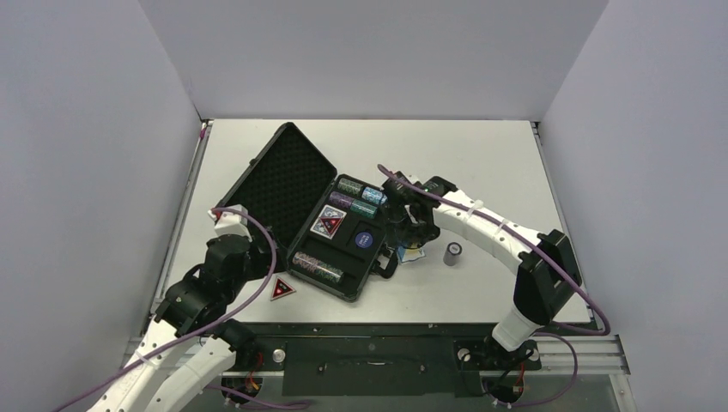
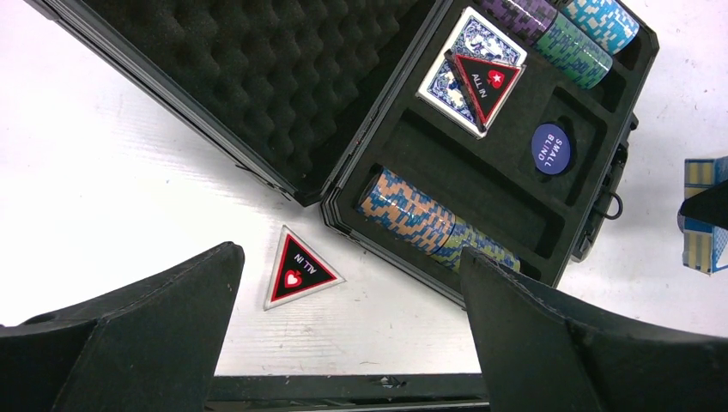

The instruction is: Pack up texas hold em set

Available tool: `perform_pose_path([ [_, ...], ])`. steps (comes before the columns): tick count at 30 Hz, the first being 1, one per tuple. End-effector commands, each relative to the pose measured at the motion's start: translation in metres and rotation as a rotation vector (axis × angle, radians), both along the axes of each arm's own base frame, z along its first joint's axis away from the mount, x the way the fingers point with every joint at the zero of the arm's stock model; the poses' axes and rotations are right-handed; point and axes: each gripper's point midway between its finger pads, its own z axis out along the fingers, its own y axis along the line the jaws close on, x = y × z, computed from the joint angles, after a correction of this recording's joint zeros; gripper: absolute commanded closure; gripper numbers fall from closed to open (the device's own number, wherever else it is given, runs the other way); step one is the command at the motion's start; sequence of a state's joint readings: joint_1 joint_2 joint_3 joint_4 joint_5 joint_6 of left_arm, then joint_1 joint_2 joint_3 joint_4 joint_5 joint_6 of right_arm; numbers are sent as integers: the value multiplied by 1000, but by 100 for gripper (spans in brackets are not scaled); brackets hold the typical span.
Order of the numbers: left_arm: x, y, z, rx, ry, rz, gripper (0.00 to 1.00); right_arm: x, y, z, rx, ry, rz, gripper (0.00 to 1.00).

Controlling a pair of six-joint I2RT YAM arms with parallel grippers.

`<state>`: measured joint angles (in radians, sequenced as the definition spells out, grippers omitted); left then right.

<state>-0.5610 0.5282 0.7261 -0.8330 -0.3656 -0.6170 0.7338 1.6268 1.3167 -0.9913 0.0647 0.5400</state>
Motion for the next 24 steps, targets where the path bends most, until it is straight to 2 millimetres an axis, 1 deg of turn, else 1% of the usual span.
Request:
perform_pose_path([
  [1,8,1,15,-23,-65,19,4,6,16,42,98,-79,-127,100],
  [6,7,0,18,-41,-90,12,4,14,37,62,213,-111,-243,100],
  [11,8,-5,19,-45,-87,-9,4,26,42,75,257,-148,-361,100],
  [16,11,-4,14,-5,-61,-10,4,32,50,77,279,-138,-452,100],
  [20,11,-3,12,-2,-62,-11,4,36,60,73,297,-126,-548,100],
  [24,10,-2,14,-10,-84,-12,4,39,69,71,305,-137,-597,100],
])
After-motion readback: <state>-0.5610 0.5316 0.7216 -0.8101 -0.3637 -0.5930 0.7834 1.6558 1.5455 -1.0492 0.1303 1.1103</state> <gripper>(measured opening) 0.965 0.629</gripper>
